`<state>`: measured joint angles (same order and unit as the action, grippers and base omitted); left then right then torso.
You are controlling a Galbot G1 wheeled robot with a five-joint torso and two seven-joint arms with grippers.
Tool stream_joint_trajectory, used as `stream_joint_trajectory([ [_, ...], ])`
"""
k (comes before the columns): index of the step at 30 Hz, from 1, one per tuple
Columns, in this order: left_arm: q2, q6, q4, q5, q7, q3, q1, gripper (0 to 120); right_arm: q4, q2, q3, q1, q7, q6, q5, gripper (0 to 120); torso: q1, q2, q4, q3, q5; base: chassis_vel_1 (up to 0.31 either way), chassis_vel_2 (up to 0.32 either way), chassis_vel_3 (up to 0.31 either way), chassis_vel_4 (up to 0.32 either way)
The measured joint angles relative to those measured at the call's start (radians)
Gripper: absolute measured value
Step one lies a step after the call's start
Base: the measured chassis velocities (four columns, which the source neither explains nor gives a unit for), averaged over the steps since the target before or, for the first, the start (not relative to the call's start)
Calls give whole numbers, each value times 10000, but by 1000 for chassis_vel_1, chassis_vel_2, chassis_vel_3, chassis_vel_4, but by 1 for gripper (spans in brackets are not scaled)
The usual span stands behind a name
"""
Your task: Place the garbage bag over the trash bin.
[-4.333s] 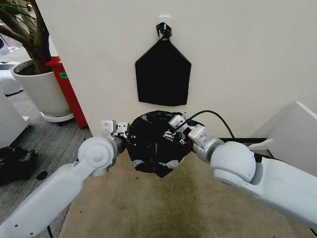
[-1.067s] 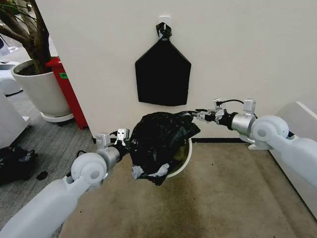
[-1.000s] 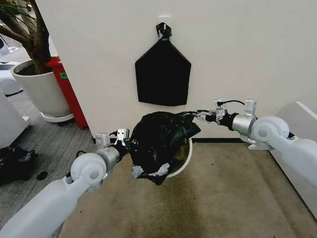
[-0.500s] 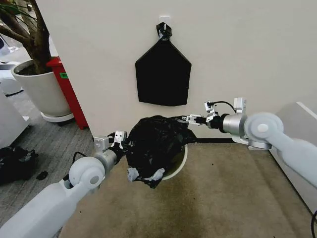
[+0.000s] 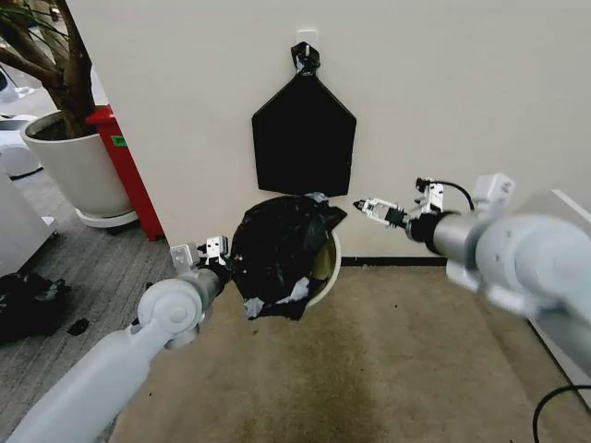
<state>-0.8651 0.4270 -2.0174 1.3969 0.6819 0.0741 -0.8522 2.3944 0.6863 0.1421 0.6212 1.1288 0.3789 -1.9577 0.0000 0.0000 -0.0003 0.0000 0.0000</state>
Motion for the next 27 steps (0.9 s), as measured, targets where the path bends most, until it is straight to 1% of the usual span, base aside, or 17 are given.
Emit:
stream_joint_trajectory([
  [1,0,0,0,0,0,0,0,0,0,0,0,0,0,0,0,100,0,0,0,0,0,0,0,0,0],
  [3,-37,-53,22,261,313,-34,188,0,614,287,-216,521,522,-424,505,100,-1,0,1,-1,-2,0,0,0,0],
  [5,-54,-81,72,572,572,-68,368,0,1061,633,-512,1093,720,-902,853,100,-1,0,3,0,0,0,0,0,0],
  [7,-68,-91,137,750,711,-126,520,0,1152,923,-758,1628,625,-1130,1116,100,-1,1,3,-1,-3,0,0,0,0],
  [8,-68,-91,137,750,711,-126,520,0,1152,923,-758,1628,625,-1130,1116,100,-1,1,3,-1,-3,0,0,0,0],
  [11,-96,-134,244,850,901,-312,801,0,1150,1431,-1237,2723,140,-1239,1972,100,-1,1,2,0,-2,0,0,0,0],
  [14,-113,-144,343,842,931,-472,1001,0,1124,1739,-1404,3289,56,-1369,2108,100,-1,1,3,0,-1,0,0,0,0],
  [19,-151,-162,463,647,928,-776,1220,0,1102,1990,-1594,3466,-329,-1485,2451,100,-1,1,2,0,-2,0,0,0,0],
  [22,-217,-164,560,423,898,-939,1324,0,1090,2191,-1728,3284,-619,-1545,2621,100,-1,1,2,0,-2,0,0,0,0],
  [27,-270,-176,634,78,850,-1177,1468,0,1080,2528,-1874,2926,-677,-1676,2547,100,-1,1,3,1,-2,0,0,0,0],
])
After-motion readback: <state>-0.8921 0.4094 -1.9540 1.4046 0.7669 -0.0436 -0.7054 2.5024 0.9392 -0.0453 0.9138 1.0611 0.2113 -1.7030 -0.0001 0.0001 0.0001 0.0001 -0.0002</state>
